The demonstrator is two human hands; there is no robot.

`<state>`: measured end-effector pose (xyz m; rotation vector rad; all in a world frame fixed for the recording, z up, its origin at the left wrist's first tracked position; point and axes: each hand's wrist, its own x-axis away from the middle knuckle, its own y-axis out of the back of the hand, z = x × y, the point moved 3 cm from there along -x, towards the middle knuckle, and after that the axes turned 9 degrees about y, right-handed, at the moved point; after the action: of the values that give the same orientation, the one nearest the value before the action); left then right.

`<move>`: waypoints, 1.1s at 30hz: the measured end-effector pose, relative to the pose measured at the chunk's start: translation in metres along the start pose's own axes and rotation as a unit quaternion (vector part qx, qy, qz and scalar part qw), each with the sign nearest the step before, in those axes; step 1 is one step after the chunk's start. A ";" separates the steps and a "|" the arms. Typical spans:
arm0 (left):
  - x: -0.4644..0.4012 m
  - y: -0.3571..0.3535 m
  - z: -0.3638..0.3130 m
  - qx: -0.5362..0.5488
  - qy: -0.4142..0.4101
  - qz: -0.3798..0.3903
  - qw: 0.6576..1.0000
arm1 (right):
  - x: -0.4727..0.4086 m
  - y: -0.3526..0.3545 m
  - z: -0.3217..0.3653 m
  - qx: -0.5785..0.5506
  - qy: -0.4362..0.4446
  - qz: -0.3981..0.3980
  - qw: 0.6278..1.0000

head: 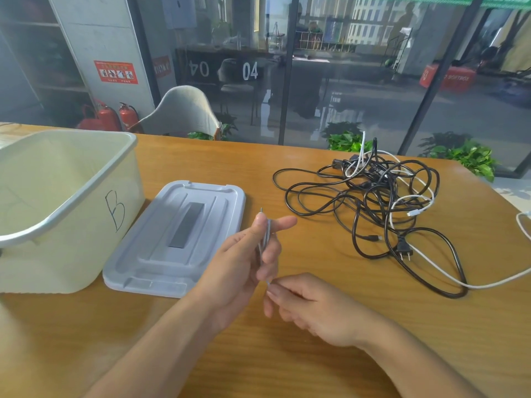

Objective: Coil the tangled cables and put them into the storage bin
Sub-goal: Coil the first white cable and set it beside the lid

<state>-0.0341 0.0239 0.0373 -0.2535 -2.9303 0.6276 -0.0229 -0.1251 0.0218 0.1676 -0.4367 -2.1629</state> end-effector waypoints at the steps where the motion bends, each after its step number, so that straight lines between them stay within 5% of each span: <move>1: 0.000 0.000 0.000 -0.005 0.001 0.007 1.000 | 0.000 0.005 -0.001 0.025 0.008 -0.005 1.000; 8: 0.002 -0.002 0.001 -0.060 0.056 0.081 0.993 | 0.009 0.053 -0.014 0.184 0.003 -0.036 0.982; 13: 0.004 -0.005 0.004 -0.185 0.075 0.088 0.976 | 0.022 0.083 -0.016 0.257 -0.037 -0.170 0.951; 20: 0.000 -0.011 0.019 -0.275 0.080 0.022 0.958 | 0.024 0.065 0.012 0.292 0.098 -0.334 0.891; 28: -0.002 -0.001 0.011 -0.217 -0.001 -0.127 0.968 | 0.013 0.023 0.020 0.147 0.127 -0.211 0.958; 33: -0.003 0.005 0.005 -0.132 -0.027 -0.149 0.980 | 0.010 -0.001 0.019 0.054 0.080 -0.129 0.987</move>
<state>-0.0310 0.0263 0.0304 0.1808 -3.0108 0.2047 -0.0346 -0.1284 0.0393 0.4775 -0.4613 -2.3565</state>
